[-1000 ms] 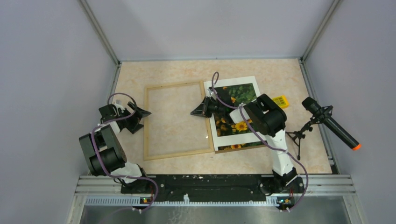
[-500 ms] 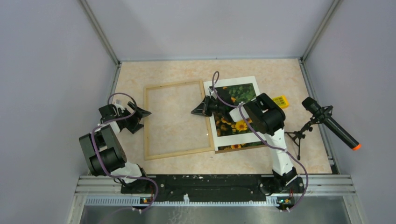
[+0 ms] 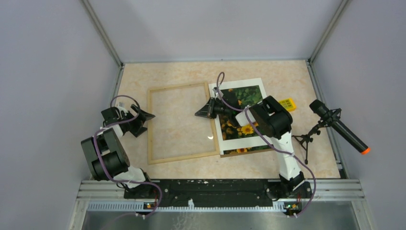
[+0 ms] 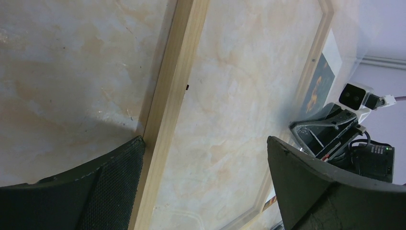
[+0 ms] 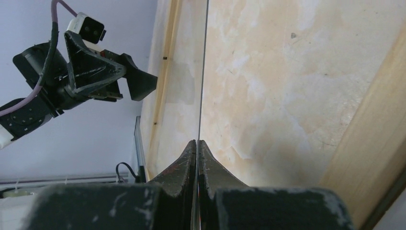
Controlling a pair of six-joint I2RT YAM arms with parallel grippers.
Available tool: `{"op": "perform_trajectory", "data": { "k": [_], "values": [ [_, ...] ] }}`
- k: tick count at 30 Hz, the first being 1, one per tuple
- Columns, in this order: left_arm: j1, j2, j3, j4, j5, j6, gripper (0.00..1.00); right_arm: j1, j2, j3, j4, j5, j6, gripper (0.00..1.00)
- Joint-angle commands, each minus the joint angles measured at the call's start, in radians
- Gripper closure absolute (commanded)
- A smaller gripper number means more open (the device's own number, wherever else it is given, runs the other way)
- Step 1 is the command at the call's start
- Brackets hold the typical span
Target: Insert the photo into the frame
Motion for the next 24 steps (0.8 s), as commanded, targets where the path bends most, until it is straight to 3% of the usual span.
{"op": "perform_trajectory", "data": {
  "k": [1, 24],
  "values": [
    [-0.007, -0.014, -0.008, -0.016, 0.087, -0.023, 0.01, 0.023, -0.05, 0.008, 0.134, -0.026, -0.007, 1.0],
    [-0.007, -0.012, -0.004, -0.019, 0.088, -0.021, 0.01, 0.032, -0.096, -0.001, 0.145, -0.054, 0.021, 1.0]
  ]
}}
